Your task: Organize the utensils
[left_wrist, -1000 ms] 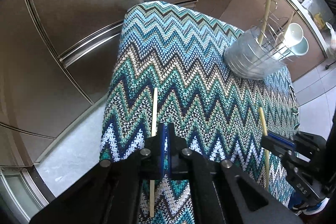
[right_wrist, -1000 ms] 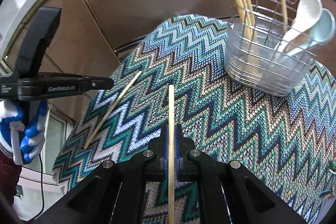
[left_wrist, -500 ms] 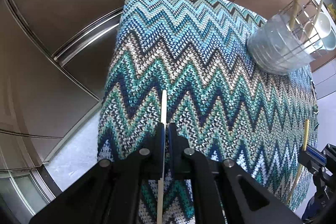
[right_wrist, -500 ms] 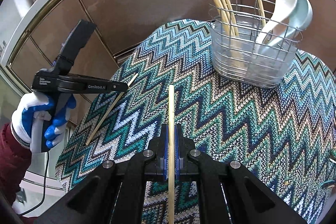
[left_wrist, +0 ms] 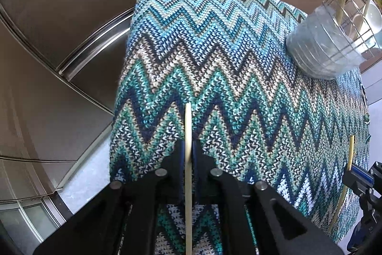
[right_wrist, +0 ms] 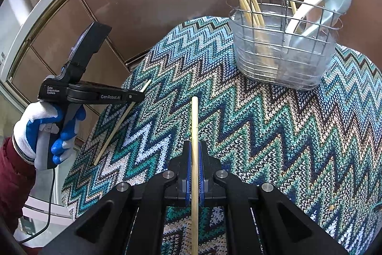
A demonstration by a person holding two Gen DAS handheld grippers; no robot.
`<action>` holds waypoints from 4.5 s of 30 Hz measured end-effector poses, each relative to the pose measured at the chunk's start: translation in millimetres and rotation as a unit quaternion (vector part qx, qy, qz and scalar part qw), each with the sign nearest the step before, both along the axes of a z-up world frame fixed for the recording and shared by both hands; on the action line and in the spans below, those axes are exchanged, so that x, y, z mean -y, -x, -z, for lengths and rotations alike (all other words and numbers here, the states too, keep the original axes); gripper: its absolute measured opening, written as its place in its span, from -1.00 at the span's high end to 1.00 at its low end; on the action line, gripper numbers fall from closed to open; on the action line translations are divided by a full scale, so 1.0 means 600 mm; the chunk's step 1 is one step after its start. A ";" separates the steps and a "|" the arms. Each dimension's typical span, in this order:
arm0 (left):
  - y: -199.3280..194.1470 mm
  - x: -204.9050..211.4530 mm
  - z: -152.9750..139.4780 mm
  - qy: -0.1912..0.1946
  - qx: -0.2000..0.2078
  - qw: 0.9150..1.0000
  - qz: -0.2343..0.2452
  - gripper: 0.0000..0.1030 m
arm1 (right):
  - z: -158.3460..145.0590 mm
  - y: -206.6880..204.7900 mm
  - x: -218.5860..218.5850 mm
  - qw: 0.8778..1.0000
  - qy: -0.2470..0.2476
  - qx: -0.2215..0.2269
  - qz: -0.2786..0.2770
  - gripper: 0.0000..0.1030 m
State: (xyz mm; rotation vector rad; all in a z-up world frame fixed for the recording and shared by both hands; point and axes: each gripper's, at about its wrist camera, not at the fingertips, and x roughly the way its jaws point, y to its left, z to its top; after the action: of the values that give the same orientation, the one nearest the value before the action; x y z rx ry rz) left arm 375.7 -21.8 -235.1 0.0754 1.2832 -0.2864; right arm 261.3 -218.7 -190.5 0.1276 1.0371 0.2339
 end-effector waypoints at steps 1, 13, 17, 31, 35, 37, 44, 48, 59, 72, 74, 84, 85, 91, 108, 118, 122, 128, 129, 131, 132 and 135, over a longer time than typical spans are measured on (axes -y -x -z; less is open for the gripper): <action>0.013 0.011 -0.004 0.001 0.002 1.000 -0.002 0.91 | -0.001 0.002 0.001 1.000 0.000 0.001 0.000 0.90; 0.062 -0.015 -0.166 0.101 0.099 0.990 0.004 0.91 | -0.126 0.039 0.051 0.990 -0.011 0.138 0.022 0.90; 0.061 0.007 -0.249 0.170 0.149 0.974 0.027 0.91 | -0.203 0.026 0.065 0.974 -0.016 0.225 0.028 0.90; -0.010 0.145 -0.398 0.329 0.406 0.852 -0.034 0.91 | -0.289 -0.111 0.101 0.891 -0.010 0.443 0.100 0.90; -0.037 0.183 -0.356 0.304 0.444 0.841 -0.059 0.91 | -0.260 -0.146 0.119 0.886 0.004 0.451 0.110 0.90; -0.046 0.192 -0.336 0.293 0.452 0.840 -0.067 0.91 | -0.242 -0.159 0.123 0.886 0.009 0.450 0.113 0.90; -0.053 0.203 -0.284 0.276 0.454 0.844 -0.078 0.89 | -0.185 -0.149 0.137 0.891 0.027 0.439 0.117 0.89; -0.038 0.198 -0.284 0.270 0.452 0.847 -0.075 0.87 | -0.193 -0.125 0.138 0.889 0.039 0.440 0.120 0.57; 0.069 0.151 -0.344 0.220 0.452 0.862 -0.063 0.09 | -0.248 -0.017 0.128 0.888 0.079 0.421 0.166 -0.01; 0.260 0.119 -0.363 0.124 0.454 0.881 -0.047 -0.27 | -0.275 0.157 0.066 0.898 0.147 0.370 0.189 -0.83; 0.285 0.114 -0.366 0.106 0.464 0.878 -0.053 -0.37 | -0.276 0.179 0.060 0.897 0.151 0.366 0.194 -0.89; 0.380 0.077 -0.383 0.060 0.488 0.867 -0.078 -0.54 | -0.275 0.256 0.038 0.896 0.162 0.355 0.211 -0.99; 0.385 0.074 -0.385 0.059 0.491 0.866 -0.079 -0.54 | -0.276 0.261 0.037 0.896 0.164 0.354 0.211 -0.99; 0.425 0.055 -0.396 0.051 0.508 0.855 -0.094 -0.54 | -0.283 0.299 0.031 0.890 0.170 0.361 0.219 -0.99; 0.510 0.048 -0.420 0.033 0.548 0.831 -0.088 -0.54 | -0.312 0.371 0.005 0.869 0.200 0.387 0.236 -0.99; 0.525 0.043 -0.423 0.035 0.551 0.829 -0.088 -0.54 | -0.316 0.383 0.001 0.867 0.205 0.388 0.238 -1.00; 0.527 0.044 -0.423 0.034 0.552 0.828 -0.088 -0.54 | -0.317 0.386 0.002 0.866 0.206 0.388 0.240 -0.99; 0.530 0.044 -0.422 0.033 0.555 0.827 -0.089 -0.54 | -0.317 0.387 0.001 0.865 0.205 0.388 0.242 -0.99; 0.530 0.044 -0.423 0.033 0.555 0.826 -0.089 -0.54 | -0.317 0.387 0.002 0.866 0.205 0.388 0.241 -0.99; 0.532 0.043 -0.422 0.033 0.556 0.826 -0.091 -0.54 | -0.317 0.387 0.001 0.866 0.206 0.387 0.241 -0.99; 0.533 0.041 -0.422 0.034 0.556 0.825 -0.092 -0.54 | -0.317 0.387 0.000 0.866 0.206 0.387 0.240 -0.99; 0.534 0.036 -0.422 0.034 0.556 0.825 -0.095 -0.54 | -0.318 0.388 -0.001 0.866 0.208 0.387 0.239 -1.00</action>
State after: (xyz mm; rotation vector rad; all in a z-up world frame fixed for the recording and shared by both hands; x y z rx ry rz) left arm 55.4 -43.5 18.2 0.0400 0.1022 -0.0711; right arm 28.6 -218.1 0.2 -0.1025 0.2101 -0.3794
